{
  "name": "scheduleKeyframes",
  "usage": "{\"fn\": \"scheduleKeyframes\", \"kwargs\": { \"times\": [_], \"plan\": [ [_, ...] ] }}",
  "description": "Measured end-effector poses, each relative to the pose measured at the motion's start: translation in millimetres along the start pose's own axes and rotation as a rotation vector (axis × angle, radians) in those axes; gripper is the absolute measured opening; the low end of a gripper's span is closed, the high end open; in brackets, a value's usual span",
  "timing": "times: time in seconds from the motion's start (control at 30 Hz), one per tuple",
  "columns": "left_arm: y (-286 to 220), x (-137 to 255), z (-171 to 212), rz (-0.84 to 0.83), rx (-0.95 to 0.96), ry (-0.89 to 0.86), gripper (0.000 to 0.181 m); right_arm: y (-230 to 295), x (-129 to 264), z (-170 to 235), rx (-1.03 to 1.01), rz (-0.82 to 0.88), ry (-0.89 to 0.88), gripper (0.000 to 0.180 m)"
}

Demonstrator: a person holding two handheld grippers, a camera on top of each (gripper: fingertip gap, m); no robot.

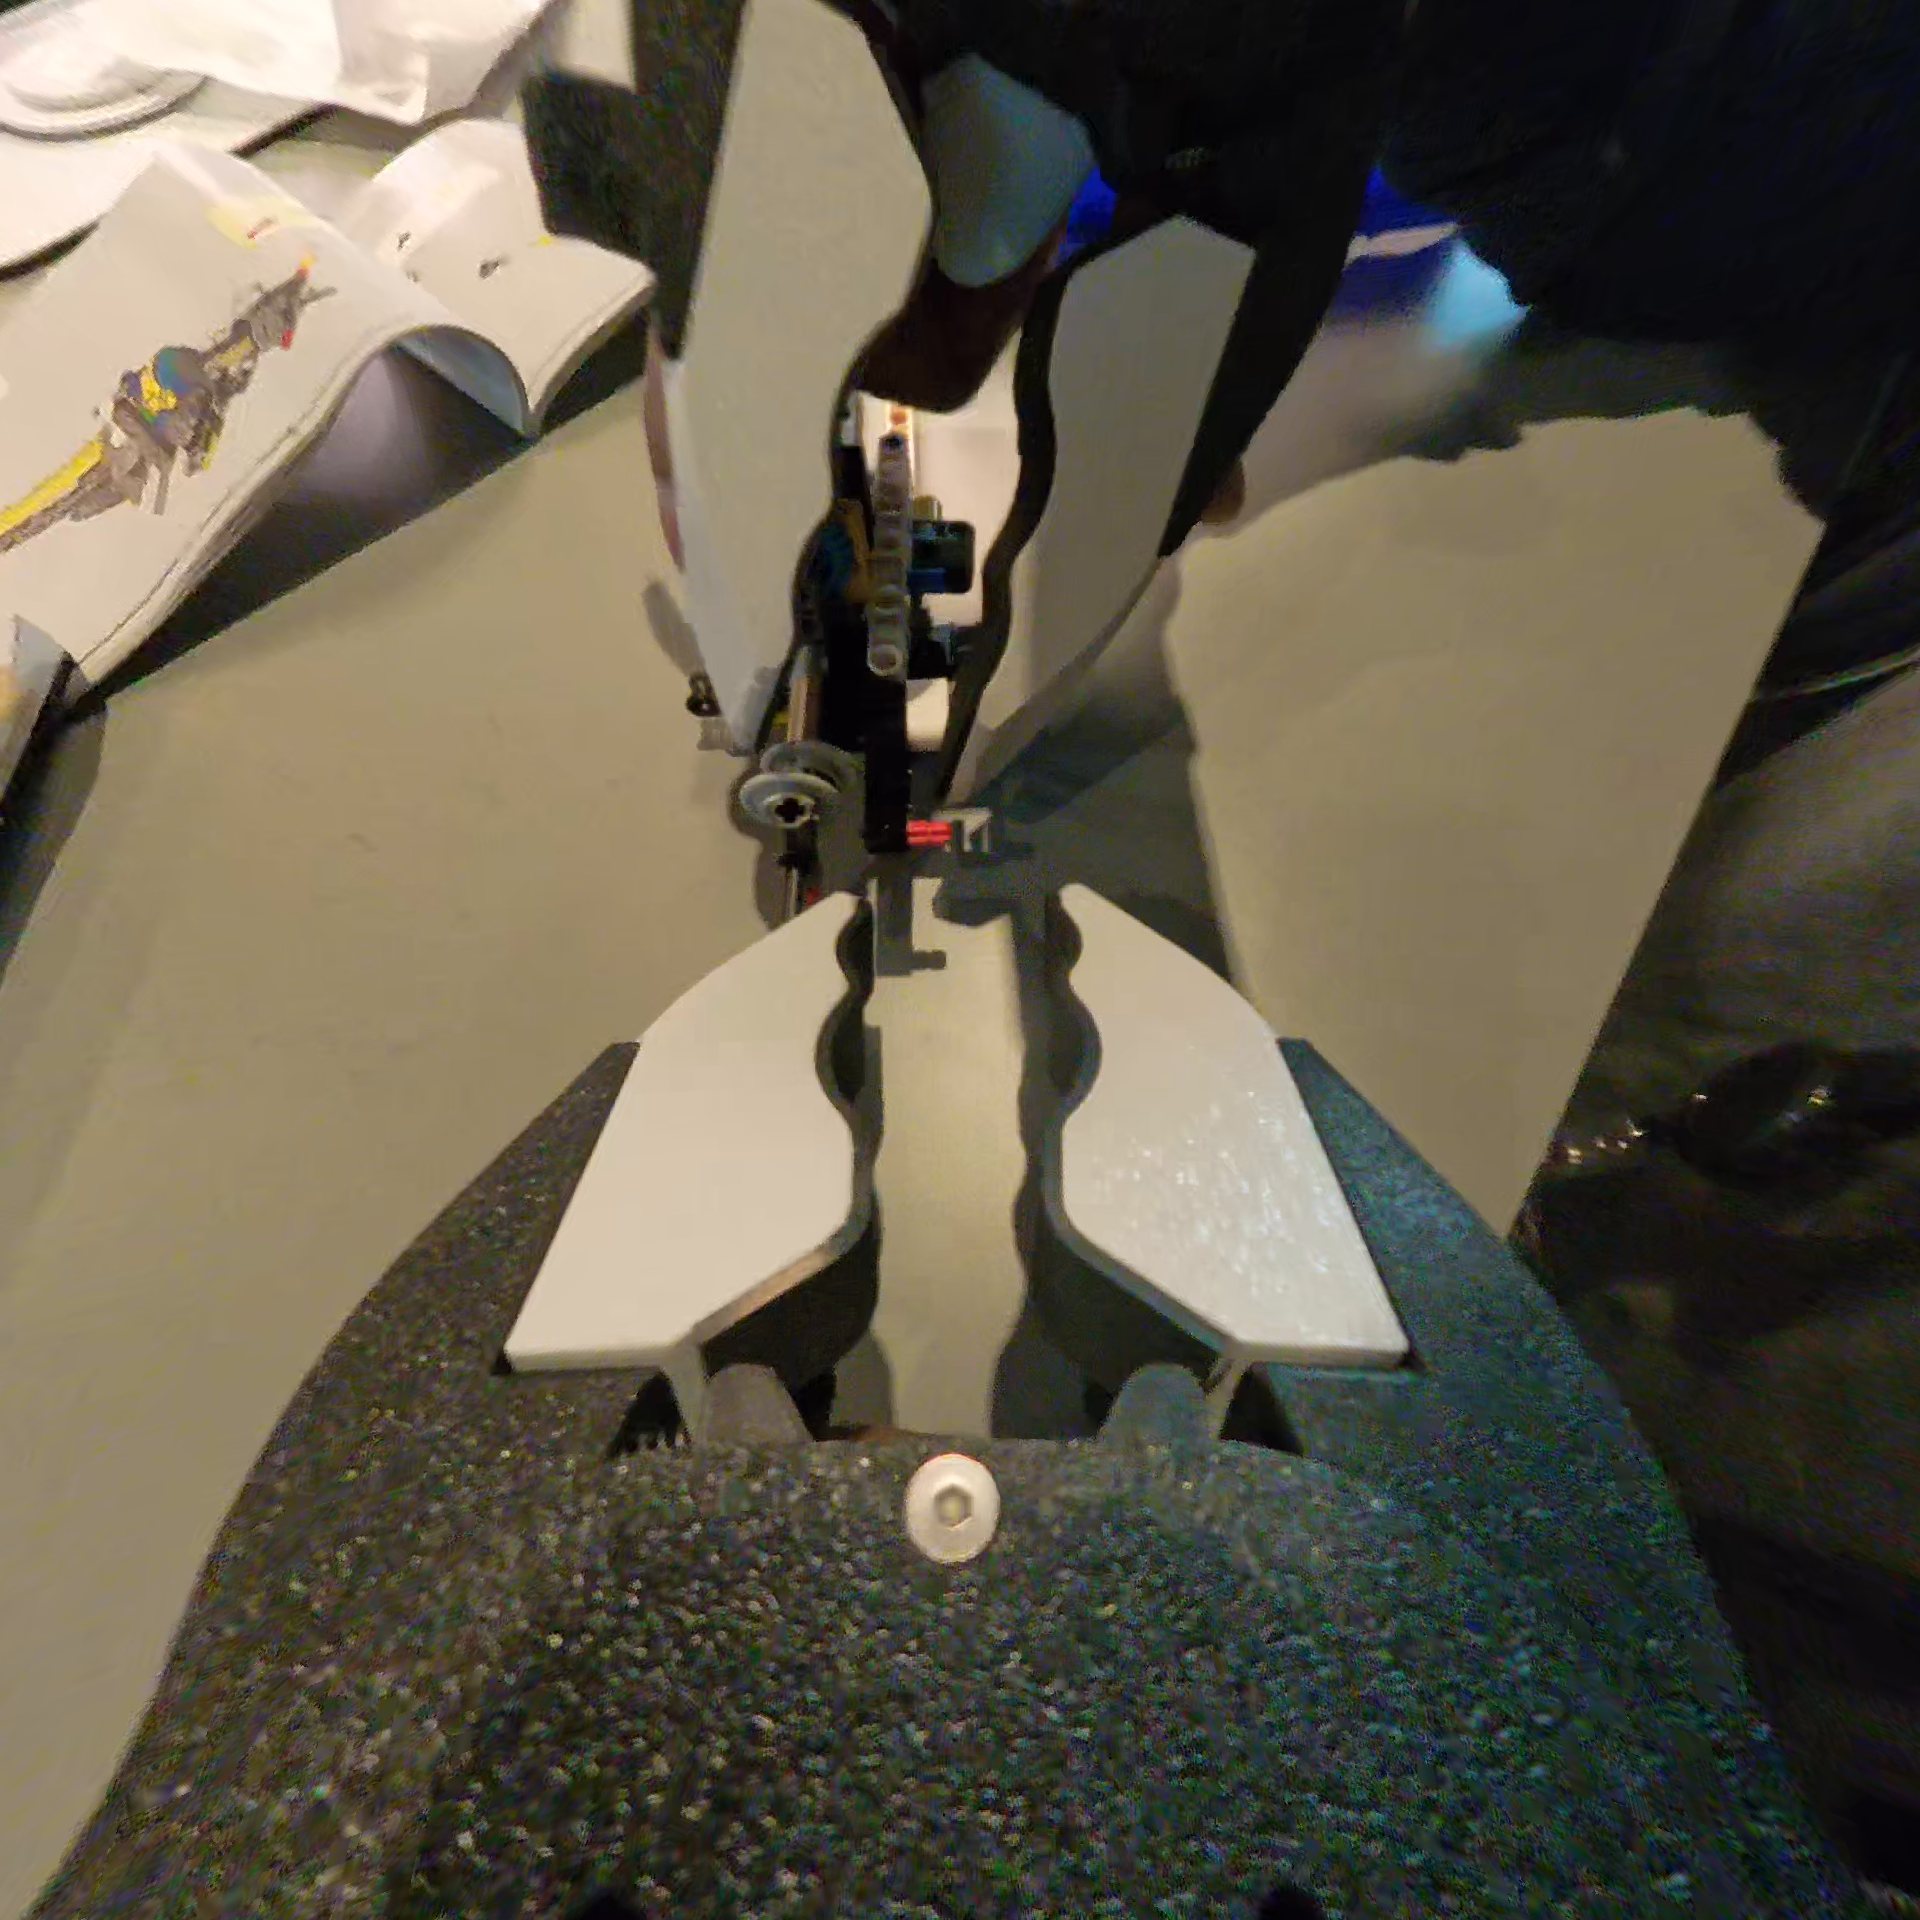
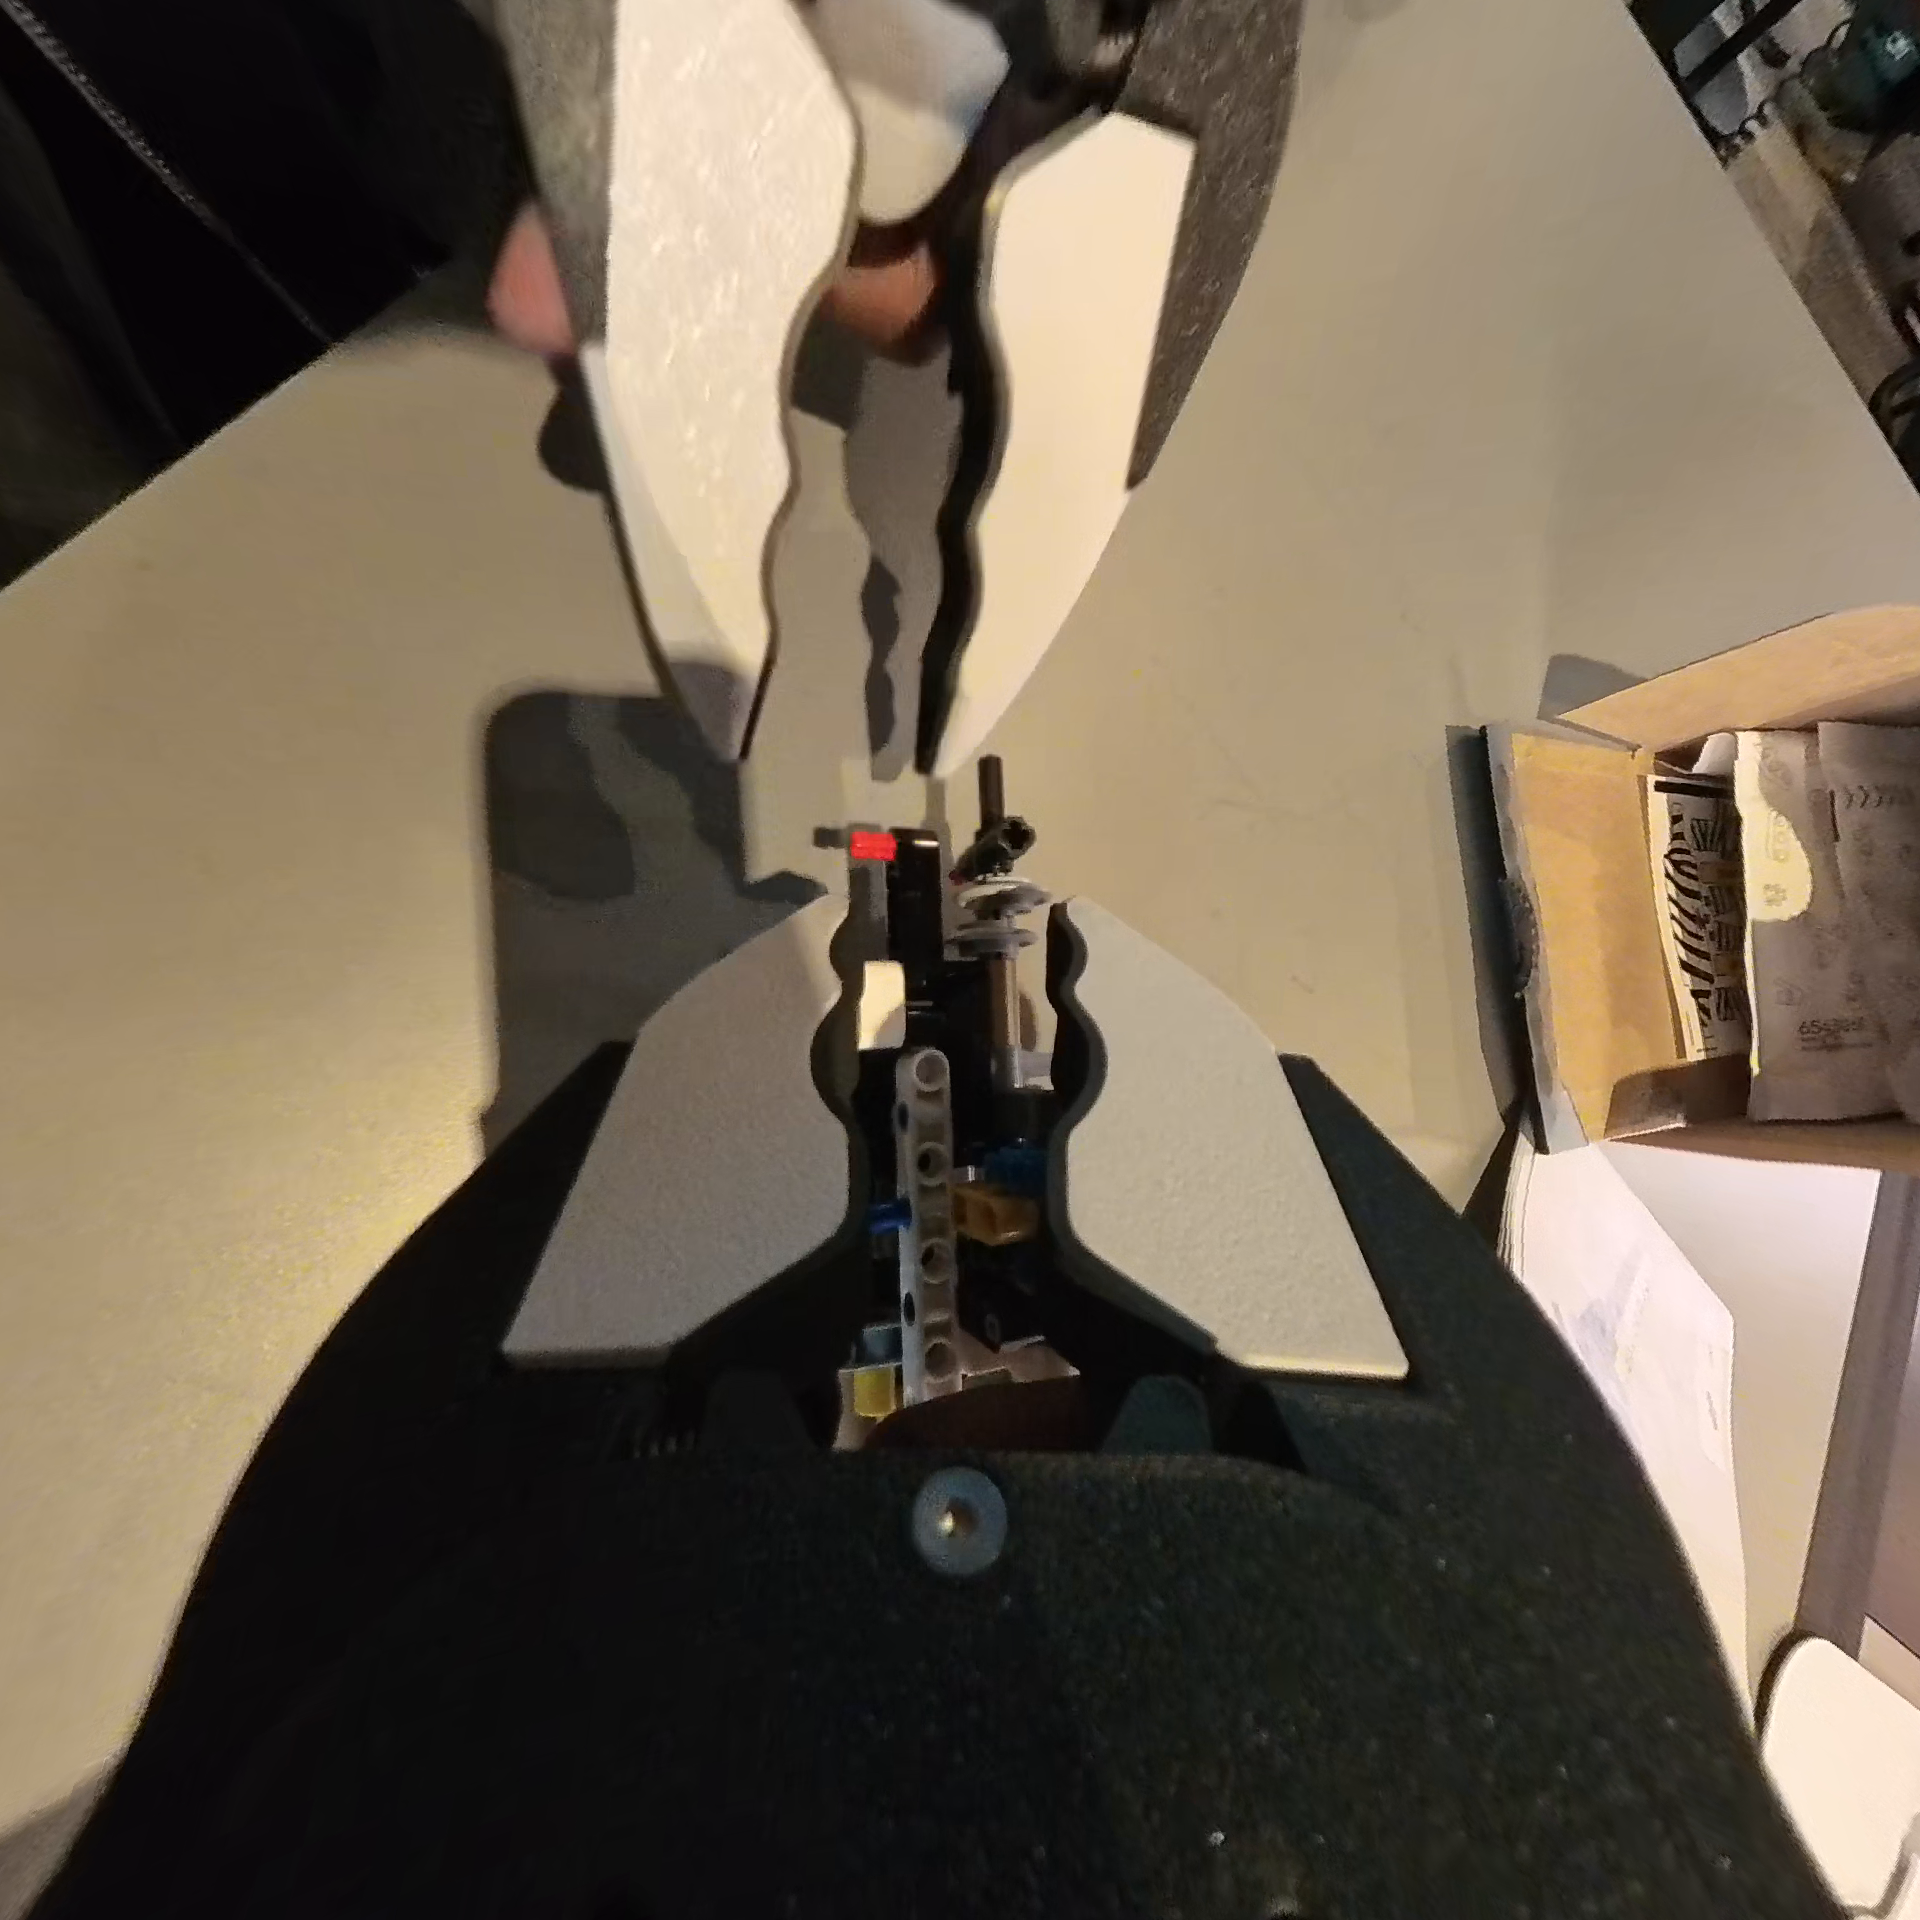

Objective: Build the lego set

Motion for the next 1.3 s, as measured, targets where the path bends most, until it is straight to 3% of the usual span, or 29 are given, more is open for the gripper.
{"fn": "scheduleKeyframes", "kwargs": {
  "times": [0.2,0.43,0.8,1.3],
  "plan": [
    [31,19,0,0.069,0.141,-0.111,0.03,3,4,3,0.01,0.004,-0.013,0.034],
    [29,-3,8,0.107,0.099,0.001,0.034,2,7,-2,-0.01,-0.004,-0.071,0.039],
    [32,-5,7,0.12,0.12,0.004,0.036,8,-5,-9,0.016,-0.001,-0.042,0.041],
    [30,-10,6,0.195,0.043,0.037,0.037,22,11,-14,0.02,0.037,-0.072,0.04]
  ]
}}
Point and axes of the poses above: each gripper's, where its closed fingertips meet, x back along the fingers, z out of its underside, y = z × x across the jaws, the point moved 9 cm from there along x, back along the fingers
